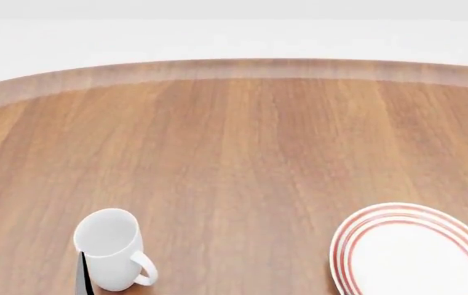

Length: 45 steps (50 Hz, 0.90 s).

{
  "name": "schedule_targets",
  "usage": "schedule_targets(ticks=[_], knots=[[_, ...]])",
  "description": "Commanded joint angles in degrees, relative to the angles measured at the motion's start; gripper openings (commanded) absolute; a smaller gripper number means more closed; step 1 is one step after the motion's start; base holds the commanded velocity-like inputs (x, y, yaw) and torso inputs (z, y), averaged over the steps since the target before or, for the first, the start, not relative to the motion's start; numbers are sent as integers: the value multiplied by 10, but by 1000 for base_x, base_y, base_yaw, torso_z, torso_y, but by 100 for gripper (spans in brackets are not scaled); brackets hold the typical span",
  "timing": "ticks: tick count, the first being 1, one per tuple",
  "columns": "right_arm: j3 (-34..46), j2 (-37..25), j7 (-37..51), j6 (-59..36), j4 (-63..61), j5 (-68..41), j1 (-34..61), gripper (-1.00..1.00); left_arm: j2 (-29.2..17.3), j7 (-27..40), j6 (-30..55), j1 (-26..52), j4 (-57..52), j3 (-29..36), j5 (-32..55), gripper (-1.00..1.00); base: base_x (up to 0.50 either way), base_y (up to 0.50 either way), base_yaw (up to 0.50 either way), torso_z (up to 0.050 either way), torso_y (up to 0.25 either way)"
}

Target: Pick up the red mug and put it on the plate

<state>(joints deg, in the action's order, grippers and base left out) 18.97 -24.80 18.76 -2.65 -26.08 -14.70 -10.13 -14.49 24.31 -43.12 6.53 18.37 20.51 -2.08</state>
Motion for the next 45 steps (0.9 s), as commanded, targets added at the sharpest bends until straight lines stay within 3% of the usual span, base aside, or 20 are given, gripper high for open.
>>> schedule_targets(ticks=[1,21,45], knots=[[-11,-51,14,16,-114,6,-101,100,-2,0,1,1,0,3,3,100,0,0,0,0,0],[-8,-79,4,273,-63,80,-295,100,-4,4,-1,2,0,6,2,100,0,0,0,0,0],[24,-104,-14,438,61,61,-318,100,-7,8,0,3,0,11,3,100,0,0,0,0,0]])
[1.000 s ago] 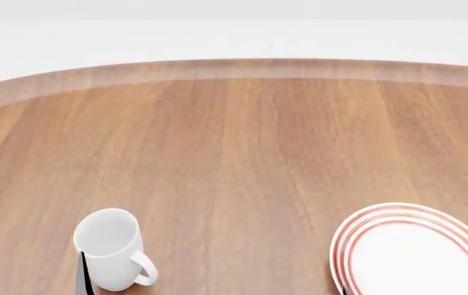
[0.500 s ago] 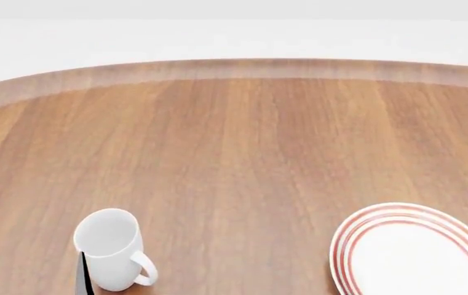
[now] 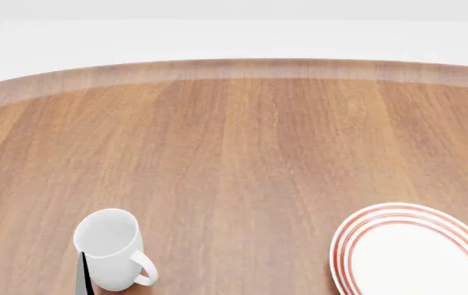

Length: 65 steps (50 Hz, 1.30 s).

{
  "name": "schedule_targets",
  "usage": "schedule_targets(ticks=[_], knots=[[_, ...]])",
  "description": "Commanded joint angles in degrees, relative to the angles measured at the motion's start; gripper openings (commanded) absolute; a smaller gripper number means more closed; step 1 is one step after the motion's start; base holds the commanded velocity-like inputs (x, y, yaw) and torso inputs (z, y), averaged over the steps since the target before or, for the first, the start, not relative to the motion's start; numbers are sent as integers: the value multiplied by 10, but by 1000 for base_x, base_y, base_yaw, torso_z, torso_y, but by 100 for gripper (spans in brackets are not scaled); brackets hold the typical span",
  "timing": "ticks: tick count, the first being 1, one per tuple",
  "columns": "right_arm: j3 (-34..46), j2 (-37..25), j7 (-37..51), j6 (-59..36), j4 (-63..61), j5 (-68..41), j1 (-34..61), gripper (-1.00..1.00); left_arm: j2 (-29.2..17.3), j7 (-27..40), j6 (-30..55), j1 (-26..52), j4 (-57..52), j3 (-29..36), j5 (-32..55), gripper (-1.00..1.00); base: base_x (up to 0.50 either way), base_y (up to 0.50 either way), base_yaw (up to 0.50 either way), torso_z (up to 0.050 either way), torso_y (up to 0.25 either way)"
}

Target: Pick up the red mug and put it on the plate

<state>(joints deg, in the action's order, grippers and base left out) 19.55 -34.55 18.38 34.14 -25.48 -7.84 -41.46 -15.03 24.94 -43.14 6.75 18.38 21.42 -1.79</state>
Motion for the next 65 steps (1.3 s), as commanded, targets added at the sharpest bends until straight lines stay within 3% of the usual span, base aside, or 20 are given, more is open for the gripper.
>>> schedule_targets(ticks=[1,24,65], knots=[[20,-6,-11,73,61,-8,-3,100,-1,2,0,1,0,2,0,100,0,0,0,0,0],[56,21,-33,110,176,-10,41,100,-3,7,1,1,-1,5,1,100,0,0,0,0,0],[78,34,-34,157,265,-4,43,100,-7,14,-1,3,0,12,0,100,0,0,0,0,0]])
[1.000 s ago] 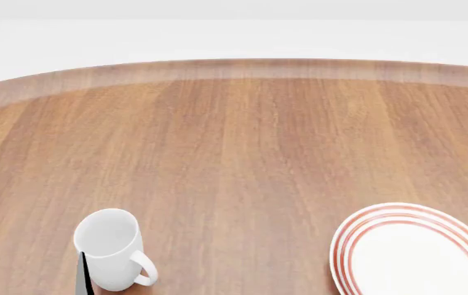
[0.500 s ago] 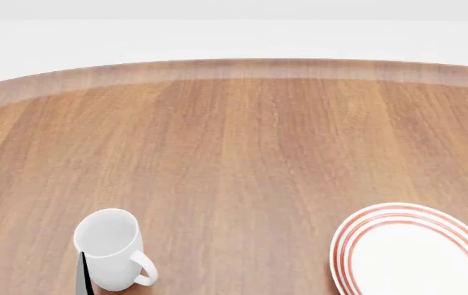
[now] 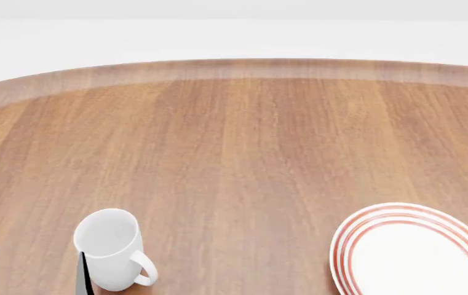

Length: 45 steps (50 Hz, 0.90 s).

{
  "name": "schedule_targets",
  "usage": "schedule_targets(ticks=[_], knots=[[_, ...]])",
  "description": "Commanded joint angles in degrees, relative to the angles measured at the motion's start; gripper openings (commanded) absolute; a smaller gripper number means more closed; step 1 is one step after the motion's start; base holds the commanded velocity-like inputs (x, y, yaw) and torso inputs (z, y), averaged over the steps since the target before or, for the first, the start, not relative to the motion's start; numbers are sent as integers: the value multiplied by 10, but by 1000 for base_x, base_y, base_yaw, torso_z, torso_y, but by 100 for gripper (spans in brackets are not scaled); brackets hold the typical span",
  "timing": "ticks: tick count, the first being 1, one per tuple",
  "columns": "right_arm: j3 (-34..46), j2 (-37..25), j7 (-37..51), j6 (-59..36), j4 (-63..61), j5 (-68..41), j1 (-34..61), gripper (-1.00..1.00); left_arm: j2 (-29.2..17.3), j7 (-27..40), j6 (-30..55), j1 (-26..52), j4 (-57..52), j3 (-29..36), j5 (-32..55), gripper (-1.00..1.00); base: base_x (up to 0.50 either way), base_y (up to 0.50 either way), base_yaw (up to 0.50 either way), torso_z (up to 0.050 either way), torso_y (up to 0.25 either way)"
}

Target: Pick up the red mug and put it on the plate

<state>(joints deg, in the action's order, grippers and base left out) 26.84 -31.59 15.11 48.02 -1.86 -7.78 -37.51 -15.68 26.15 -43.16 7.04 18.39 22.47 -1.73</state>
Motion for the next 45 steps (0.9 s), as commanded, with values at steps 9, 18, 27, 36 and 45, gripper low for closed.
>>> schedule_targets(ticks=[9,18,27,36,45], knots=[[12,11,-7,33,61,-20,12,100,-2,3,-1,1,0,3,0,100,0,0,0,0,0],[20,17,-12,34,79,-25,23,100,-3,4,-2,2,1,5,0,100,0,0,0,0,0],[27,25,-19,33,103,-33,37,100,-4,5,-2,2,1,6,1,100,0,0,0,0,0],[30,32,-23,36,122,-37,46,100,-4,6,-2,2,1,8,3,100,0,0,0,0,0],[33,39,-30,54,149,-43,49,100,-6,7,-1,3,0,10,3,100,0,0,0,0,0]])
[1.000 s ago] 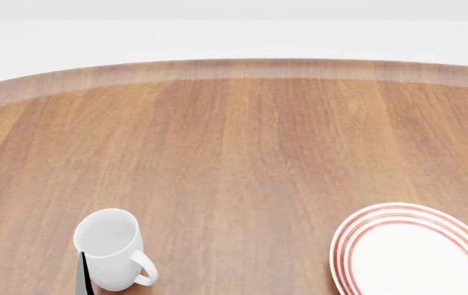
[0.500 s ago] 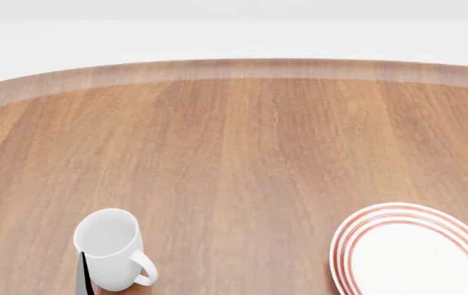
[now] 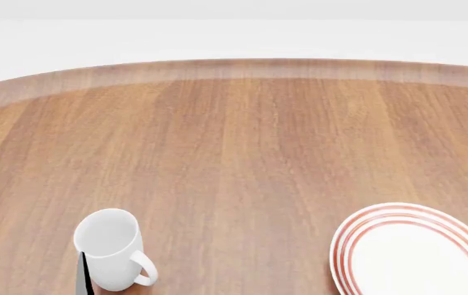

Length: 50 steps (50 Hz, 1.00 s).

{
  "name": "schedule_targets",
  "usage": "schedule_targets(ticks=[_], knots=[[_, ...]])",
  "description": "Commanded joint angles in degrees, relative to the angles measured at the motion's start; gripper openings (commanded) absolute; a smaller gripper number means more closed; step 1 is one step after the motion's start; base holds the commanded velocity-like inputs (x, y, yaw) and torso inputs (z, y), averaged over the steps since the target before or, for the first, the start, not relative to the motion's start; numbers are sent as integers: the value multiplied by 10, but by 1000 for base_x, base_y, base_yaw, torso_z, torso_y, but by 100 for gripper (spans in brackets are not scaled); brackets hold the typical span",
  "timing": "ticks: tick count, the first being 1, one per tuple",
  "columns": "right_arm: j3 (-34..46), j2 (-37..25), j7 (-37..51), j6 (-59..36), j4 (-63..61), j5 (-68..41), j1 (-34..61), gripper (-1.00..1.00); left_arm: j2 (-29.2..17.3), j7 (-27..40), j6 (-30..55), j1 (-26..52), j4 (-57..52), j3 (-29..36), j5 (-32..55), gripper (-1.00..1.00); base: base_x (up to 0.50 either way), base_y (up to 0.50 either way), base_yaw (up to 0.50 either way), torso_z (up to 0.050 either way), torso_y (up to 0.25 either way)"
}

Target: Pick up the red mug and put it on the plate

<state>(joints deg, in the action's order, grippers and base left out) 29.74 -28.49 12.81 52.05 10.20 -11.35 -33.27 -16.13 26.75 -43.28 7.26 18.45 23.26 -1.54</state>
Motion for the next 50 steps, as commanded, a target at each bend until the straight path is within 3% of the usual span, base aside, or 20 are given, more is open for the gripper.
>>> schedule_targets(ticks=[1,50], knots=[[5,10,-8,16,33,-9,7,100,-1,1,1,0,0,2,1,100,0,0,0,0,0],[9,42,-38,28,106,-44,39,100,-5,8,-2,3,1,10,2,100,0,0,0,0,0]])
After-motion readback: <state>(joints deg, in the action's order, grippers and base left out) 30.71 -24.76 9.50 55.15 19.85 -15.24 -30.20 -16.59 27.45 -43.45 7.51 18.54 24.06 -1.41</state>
